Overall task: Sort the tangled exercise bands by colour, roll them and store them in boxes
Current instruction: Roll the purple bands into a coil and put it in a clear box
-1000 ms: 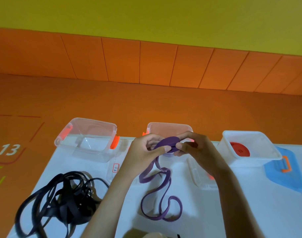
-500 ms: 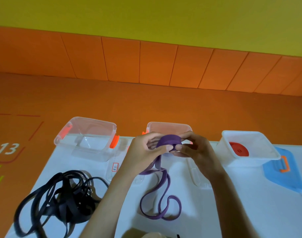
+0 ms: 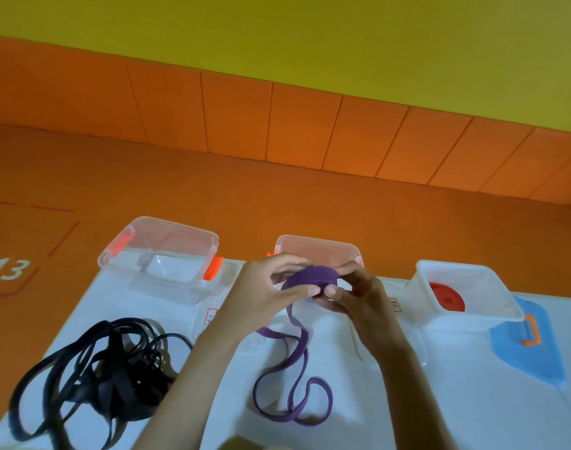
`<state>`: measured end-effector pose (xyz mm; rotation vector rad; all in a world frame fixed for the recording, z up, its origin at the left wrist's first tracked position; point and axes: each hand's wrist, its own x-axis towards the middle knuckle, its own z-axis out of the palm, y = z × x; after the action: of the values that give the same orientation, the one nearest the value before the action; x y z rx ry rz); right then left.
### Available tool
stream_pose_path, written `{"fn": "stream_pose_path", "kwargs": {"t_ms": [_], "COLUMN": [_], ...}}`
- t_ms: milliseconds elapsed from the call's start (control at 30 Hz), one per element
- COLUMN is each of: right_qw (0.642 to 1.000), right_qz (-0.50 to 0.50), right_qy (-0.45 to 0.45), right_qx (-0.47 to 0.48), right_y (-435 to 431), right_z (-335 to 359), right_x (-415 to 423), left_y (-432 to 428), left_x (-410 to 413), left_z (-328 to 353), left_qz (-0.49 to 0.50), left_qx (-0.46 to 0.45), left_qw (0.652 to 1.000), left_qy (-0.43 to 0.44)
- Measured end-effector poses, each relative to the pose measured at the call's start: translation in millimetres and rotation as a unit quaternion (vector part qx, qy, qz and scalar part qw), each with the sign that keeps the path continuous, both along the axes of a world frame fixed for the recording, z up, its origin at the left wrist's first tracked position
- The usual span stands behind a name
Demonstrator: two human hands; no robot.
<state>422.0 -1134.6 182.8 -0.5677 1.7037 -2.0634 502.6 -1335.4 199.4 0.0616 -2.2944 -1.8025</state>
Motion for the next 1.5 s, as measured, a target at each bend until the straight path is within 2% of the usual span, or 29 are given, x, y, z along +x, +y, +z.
{"fn": "stream_pose_path", "kwargs": {"t_ms": [100,167,233,300,367,433,533,600,700,767,933,1033,1133,1200,1267,1333,1400,1500], "right_qw": [0.997,0.997,0.999,0.98,0.964,0.974,0.998,0.999,0.99,0.986,1.0,0.997,0.998,0.993,0.968,0.954,0.955,0.991], "right_qz": [0.015,0.024,0.018,0.002,-0.014,-0.024,-0.032,-0.016,0.008,-0.003,-0.013,0.009,0.043,0.039,0.032,0.03,0.025,0.019], "right_qy": [-0.046,-0.048,0.012,0.107,0.167,0.171,0.057,0.044,0.087,0.091,0.002,-0.057,-0.04,0.046,0.133,0.169,0.179,0.096], "right_qx": [-0.06,-0.055,0.035,0.167,0.205,0.15,0.009,0.007,0.11,0.139,-0.004,-0.056,-0.009,0.103,0.208,0.247,0.234,0.09], "right_y": [-6,-7,-2,4,7,7,4,5,9,12,9,2,5,10,13,14,15,11], "right_z": [-8,-8,-4,6,13,15,9,6,11,14,10,5,5,9,17,26,30,23], "right_x": [9,10,5,-1,-6,-4,3,4,1,0,4,8,9,7,3,0,-3,4], "left_y": [0,-2,-4,-5,-3,-1,-1,-2,-3,-3,5,11,6,3,5,8,9,7], "left_x": [2,5,7,8,8,7,8,9,11,11,9,8,9,12,13,13,13,15], "left_z": [4,4,4,4,5,6,5,1,-4,-6,1,0,-6,-9,-7,-3,0,-2], "left_qz": [0.012,0.014,0.011,0.008,0.002,0.001,-0.007,-0.009,-0.015,-0.023,-0.021,0.0,0.006,-0.009,-0.023,-0.032,-0.041,-0.02], "left_qx": [-0.013,-0.02,-0.037,-0.061,-0.056,-0.019,-0.004,-0.011,-0.034,-0.033,0.034,0.078,0.043,-0.04,-0.097,-0.074,-0.026,0.01], "left_qw": [1.0,1.0,0.999,0.998,0.998,1.0,1.0,1.0,0.999,0.999,0.999,0.997,0.999,0.999,0.995,0.997,0.999,1.0], "left_qy": [0.006,0.0,-0.005,-0.001,0.008,0.009,0.01,0.007,-0.012,-0.024,-0.006,0.014,0.007,-0.006,-0.006,-0.003,-0.008,-0.003]}}
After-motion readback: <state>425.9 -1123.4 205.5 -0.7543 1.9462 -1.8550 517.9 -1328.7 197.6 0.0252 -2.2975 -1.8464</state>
